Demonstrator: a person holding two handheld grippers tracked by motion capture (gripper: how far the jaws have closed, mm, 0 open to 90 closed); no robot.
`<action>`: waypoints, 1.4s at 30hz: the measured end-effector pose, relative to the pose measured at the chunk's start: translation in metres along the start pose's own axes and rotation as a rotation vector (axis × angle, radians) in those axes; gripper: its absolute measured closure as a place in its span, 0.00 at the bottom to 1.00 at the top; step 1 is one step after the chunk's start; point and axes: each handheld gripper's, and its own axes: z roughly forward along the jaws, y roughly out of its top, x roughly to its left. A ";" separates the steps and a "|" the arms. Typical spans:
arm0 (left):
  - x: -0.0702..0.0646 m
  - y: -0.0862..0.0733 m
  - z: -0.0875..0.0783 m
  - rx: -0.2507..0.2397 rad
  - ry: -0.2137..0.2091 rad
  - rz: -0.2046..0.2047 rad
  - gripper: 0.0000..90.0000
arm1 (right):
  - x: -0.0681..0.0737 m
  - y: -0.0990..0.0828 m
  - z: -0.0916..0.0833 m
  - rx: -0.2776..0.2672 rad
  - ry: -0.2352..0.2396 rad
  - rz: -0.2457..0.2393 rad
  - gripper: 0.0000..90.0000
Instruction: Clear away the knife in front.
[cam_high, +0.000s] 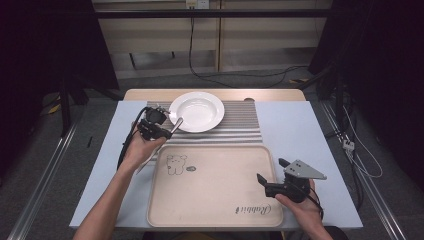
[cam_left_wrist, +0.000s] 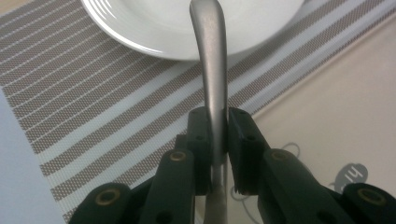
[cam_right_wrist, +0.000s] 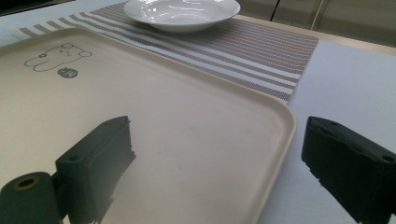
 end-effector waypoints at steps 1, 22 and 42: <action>-0.002 0.000 0.000 0.002 -0.001 0.003 0.89 | 0.000 0.000 0.000 -0.001 0.001 0.000 0.10; -0.044 -0.016 0.003 0.062 -0.027 0.048 0.89 | 0.000 0.000 0.001 0.003 -0.003 0.002 0.10; -0.076 -0.027 0.026 0.113 -0.061 0.034 0.89 | 0.001 0.000 0.000 0.006 0.002 -0.007 0.10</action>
